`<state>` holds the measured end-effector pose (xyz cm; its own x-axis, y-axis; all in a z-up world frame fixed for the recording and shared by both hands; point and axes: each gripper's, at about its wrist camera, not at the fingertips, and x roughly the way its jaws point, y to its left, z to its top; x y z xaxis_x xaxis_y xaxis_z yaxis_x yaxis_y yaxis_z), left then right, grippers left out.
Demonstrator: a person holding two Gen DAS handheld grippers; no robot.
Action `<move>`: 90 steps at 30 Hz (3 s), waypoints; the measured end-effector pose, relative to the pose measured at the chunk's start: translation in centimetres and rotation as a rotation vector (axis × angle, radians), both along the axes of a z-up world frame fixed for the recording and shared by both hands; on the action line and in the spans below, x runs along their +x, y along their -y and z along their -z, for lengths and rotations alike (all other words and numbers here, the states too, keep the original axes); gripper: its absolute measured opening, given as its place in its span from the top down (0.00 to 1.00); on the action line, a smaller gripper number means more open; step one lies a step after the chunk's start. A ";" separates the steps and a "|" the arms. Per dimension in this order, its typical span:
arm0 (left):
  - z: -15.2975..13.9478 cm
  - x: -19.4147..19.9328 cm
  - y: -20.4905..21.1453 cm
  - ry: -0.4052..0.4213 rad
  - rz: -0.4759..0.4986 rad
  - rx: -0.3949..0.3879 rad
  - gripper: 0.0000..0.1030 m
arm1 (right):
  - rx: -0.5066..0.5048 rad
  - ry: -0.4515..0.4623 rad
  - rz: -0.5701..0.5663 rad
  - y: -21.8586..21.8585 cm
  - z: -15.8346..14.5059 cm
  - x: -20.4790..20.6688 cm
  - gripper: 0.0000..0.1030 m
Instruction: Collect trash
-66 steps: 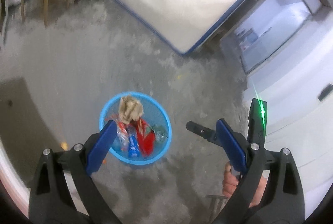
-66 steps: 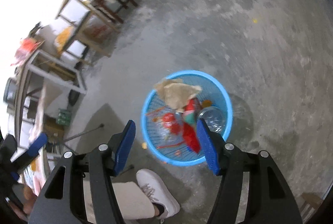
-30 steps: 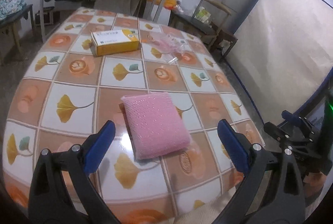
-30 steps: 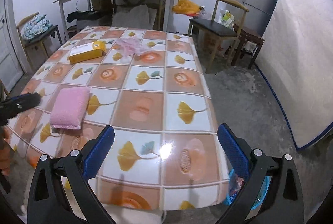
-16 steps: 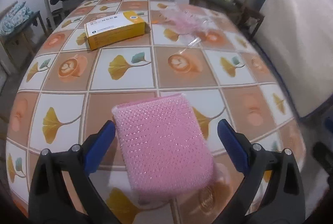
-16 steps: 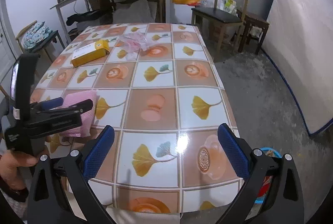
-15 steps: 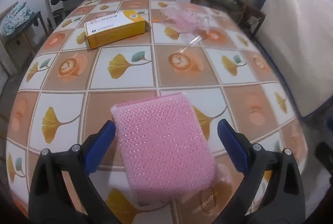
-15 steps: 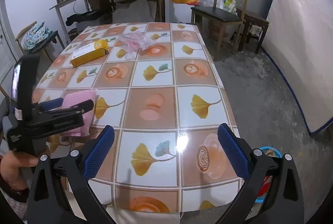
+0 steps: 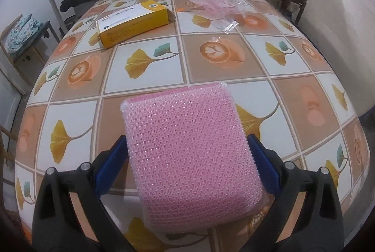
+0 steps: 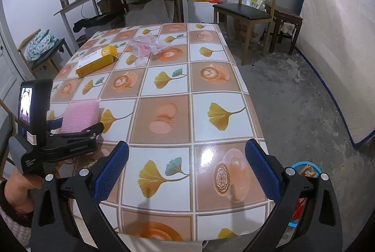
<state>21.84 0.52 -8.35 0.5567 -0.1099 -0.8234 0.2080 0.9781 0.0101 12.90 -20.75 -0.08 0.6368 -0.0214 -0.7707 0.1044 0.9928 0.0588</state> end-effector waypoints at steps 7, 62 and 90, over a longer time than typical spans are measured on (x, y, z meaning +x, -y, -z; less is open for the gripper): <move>-0.1 -0.4 -1.0 0.015 0.028 -0.027 0.08 | -0.017 0.034 -0.021 -0.7 -0.4 0.6 0.06; -0.7 -1.9 -16.3 0.039 -0.044 -0.234 0.26 | -0.012 -0.216 -0.746 -21.3 2.2 24.9 0.14; -1.1 -2.3 -15.9 0.015 -0.068 -0.222 0.26 | -0.205 -0.267 -0.809 -21.3 5.6 22.9 0.29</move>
<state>19.52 16.43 -7.25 0.5811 -0.2491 -0.7748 0.1431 0.9685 -0.2040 35.84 0.54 -5.70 0.3151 0.2047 -0.9267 -0.6517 0.7565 -0.0545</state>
